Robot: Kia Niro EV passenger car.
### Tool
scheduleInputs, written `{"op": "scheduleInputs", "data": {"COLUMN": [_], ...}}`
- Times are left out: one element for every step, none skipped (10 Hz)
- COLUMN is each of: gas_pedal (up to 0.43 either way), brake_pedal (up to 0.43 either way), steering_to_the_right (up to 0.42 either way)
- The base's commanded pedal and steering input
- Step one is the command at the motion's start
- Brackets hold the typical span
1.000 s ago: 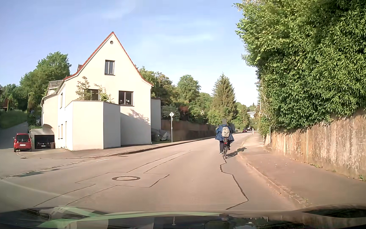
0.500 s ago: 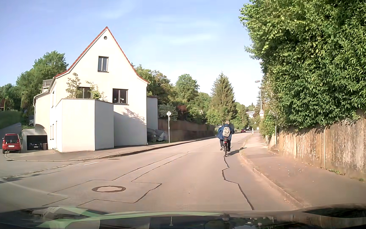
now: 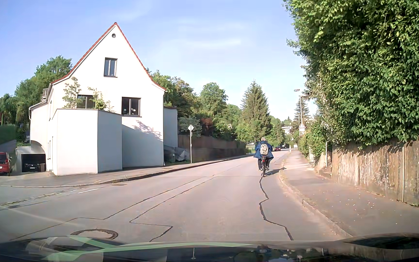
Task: Follow the waypoints while adhering to traffic rules and regulations
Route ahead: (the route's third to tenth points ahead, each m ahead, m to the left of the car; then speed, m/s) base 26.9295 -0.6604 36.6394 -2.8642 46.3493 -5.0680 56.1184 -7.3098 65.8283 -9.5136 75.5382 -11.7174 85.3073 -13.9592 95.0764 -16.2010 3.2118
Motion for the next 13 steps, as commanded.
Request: {"op": "scheduleInputs", "data": {"gas_pedal": [0.13,0.13,0.13,0.13,0.13,0.13,0.13,0.13,0.13,0.13,0.13,0.138,0.138], "brake_pedal": [0.0,0.0,0.0,0.0,0.0,0.0,0.0,0.0,0.0,0.0,0.0,0.0,0.0], "steering_to_the_right": [0.004,0.004,0.004,0.006,0.006,0.006,0.006,0.007,0.009,0.01,0.013,0.017,0.021]}}
